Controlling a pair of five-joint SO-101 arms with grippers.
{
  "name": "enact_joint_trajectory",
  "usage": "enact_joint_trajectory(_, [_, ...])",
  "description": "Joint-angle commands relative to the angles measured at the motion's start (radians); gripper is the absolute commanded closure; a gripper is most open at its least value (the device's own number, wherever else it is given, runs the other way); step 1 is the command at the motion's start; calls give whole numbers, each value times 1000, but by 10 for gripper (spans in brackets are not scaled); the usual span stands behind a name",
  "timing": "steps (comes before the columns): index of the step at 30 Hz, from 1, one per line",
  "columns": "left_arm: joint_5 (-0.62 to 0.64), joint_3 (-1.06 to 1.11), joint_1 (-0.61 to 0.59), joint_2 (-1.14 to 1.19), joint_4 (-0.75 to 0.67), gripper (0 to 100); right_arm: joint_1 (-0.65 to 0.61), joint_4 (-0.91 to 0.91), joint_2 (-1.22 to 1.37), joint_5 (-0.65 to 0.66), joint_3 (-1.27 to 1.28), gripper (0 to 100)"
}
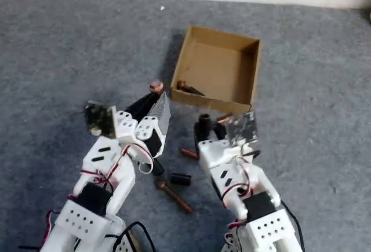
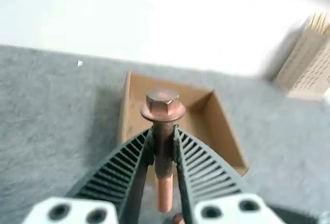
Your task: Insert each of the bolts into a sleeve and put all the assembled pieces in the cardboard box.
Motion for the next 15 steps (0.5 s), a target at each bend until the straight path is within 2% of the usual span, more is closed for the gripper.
enact_joint_trajectory(1, [57,56,2,-145,-84,994,-68,-145,-85,77,87,992])
enact_joint_trajectory(7, [98,120,50,-306,-81,994,-147,-176,-226,157,211,992])
enact_joint_trajectory(15, [95,162,140,-392,-80,994,-153,-94,-298,166,223,993])
